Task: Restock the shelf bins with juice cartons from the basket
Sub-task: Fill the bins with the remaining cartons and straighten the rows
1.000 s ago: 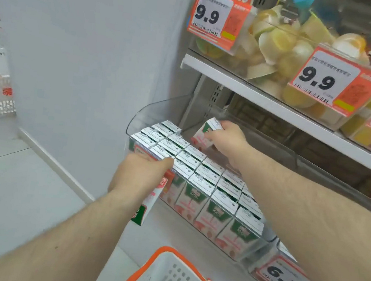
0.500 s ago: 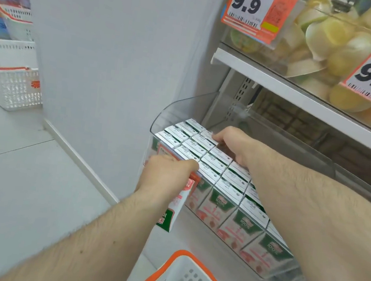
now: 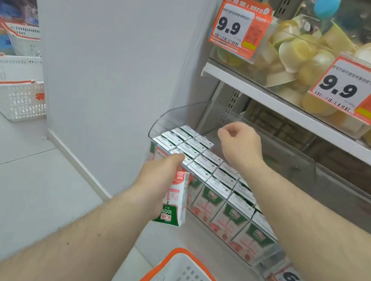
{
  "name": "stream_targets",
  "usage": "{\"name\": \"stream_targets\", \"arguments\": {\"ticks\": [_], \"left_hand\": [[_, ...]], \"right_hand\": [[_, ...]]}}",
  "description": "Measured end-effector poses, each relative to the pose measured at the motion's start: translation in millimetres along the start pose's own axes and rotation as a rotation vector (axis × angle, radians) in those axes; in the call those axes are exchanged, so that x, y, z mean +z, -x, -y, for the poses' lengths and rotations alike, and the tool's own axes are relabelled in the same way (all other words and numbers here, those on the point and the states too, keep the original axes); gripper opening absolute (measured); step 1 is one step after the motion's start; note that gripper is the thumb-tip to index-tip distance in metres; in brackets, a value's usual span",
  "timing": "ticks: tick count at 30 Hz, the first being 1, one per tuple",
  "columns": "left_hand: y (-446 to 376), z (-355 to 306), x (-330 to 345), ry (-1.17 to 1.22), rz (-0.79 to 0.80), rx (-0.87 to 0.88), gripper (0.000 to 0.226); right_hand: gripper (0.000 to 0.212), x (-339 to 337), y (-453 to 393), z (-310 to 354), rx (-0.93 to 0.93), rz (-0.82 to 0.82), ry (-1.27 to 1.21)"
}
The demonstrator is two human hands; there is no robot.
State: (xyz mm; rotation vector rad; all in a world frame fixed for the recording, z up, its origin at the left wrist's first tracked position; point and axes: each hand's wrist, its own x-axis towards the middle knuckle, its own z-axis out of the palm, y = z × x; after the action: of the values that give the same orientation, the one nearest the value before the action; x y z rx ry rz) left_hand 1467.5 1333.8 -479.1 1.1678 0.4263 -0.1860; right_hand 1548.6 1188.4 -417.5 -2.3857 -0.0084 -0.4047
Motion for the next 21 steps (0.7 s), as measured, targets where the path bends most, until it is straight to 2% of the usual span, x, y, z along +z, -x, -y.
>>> {"name": "stream_targets", "arguments": {"ticks": [3,8,9,12,13,15,16,18,21], "left_hand": [[2.0,1.3,1.4,0.211,0.129,-0.106,0.035],[18.3,-1.2,8.4,0.569,0.359,-0.186,0.042],[21.7,-1.0,10.1,0.633,0.411,-0.176,0.043],[26.2,1.4,15.4,0.741,0.505,-0.144,0.043],[27.5,3.0,17.7,0.748,0.514,-0.138,0.045],[32.8,4.9,23.0,0.737,0.529,-0.140,0.049],[34.3,6.1,25.0,0.715,0.515,-0.131,0.047],[33.5,7.2,26.7,0.618,0.384,-0.061,0.039],[28.5,6.8,21.9,0.165,0.042,0.129,0.017]], "right_hand": [[0.015,-22.1,60.1,14.5,-0.058,-0.070,-0.326],[0.012,-26.7,147.8,3.8,0.099,-0.098,-0.599],[0.014,-22.9,156.3,0.4,0.158,-0.077,-0.659],[0.051,-10.9,168.0,-4.0,0.228,0.036,-0.758],[0.055,-8.1,170.2,-3.3,0.198,0.059,-0.755],[0.044,-4.6,171.4,-3.1,0.134,0.063,-0.745],[0.039,-5.1,170.6,-3.7,0.111,0.045,-0.721],[0.038,-11.0,165.8,-6.9,0.064,-0.010,-0.616],[0.039,-32.8,148.1,-9.0,-0.084,-0.078,-0.361]]}}
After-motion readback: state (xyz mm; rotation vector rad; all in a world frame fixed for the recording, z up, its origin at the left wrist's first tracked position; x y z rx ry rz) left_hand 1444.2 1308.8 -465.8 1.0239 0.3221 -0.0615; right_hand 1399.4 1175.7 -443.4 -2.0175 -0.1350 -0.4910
